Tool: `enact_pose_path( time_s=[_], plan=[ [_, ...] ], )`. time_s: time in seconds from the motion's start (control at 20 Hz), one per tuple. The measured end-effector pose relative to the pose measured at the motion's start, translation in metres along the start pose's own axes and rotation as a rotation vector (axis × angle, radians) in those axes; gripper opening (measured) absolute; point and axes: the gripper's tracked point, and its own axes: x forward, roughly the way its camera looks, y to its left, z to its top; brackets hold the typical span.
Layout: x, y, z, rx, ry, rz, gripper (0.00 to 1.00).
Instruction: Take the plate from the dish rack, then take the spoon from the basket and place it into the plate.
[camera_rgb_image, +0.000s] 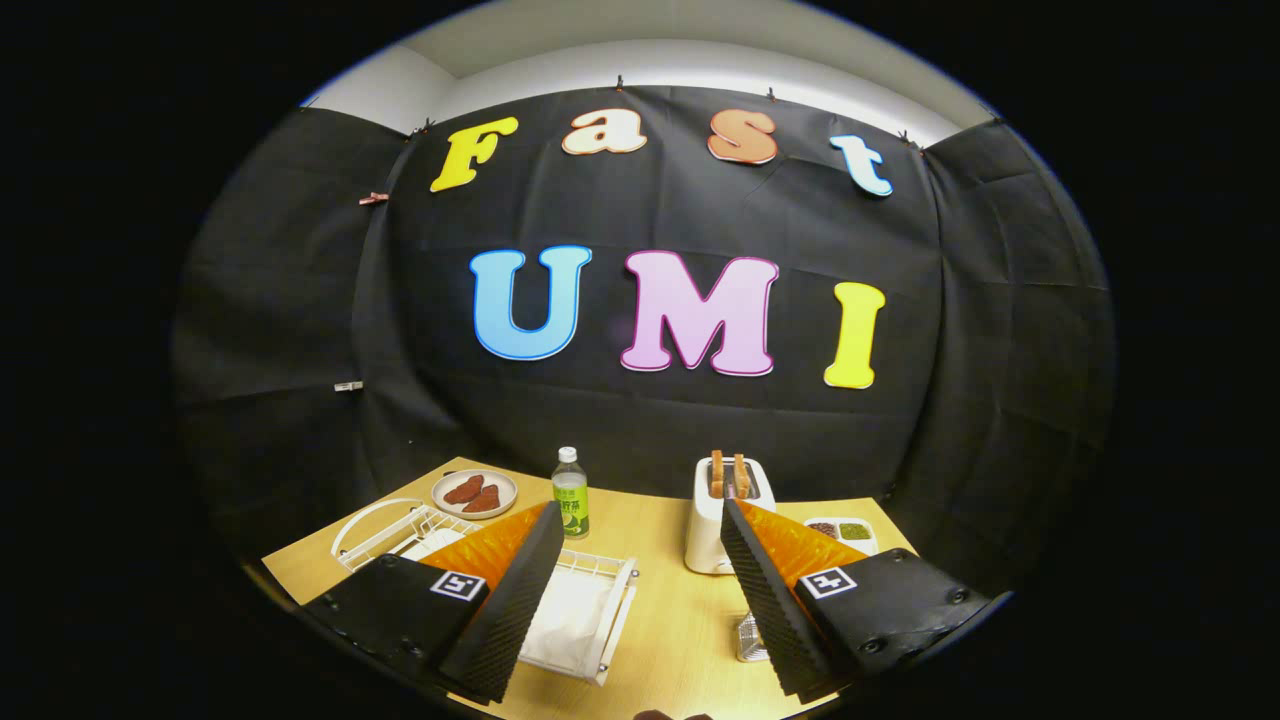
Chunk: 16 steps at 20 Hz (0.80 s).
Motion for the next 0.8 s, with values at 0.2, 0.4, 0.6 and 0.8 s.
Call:
enact_pose_path(
  time_s=[0.2, 0.4, 0.6, 0.8],
  plan=[
    [0.03, 0.026, -0.005, -0.026, 0.036, 0.056, 0.98],
    [0.057, 0.045, -0.028, 0.015, 0.155, 0.075, 0.98],
    [0.084, 0.066, -0.051, 0.091, 0.27, 0.083, 0.98],
    [0.097, 0.084, -0.099, 0.177, 0.477, 0.086, 0.98]
  ],
)
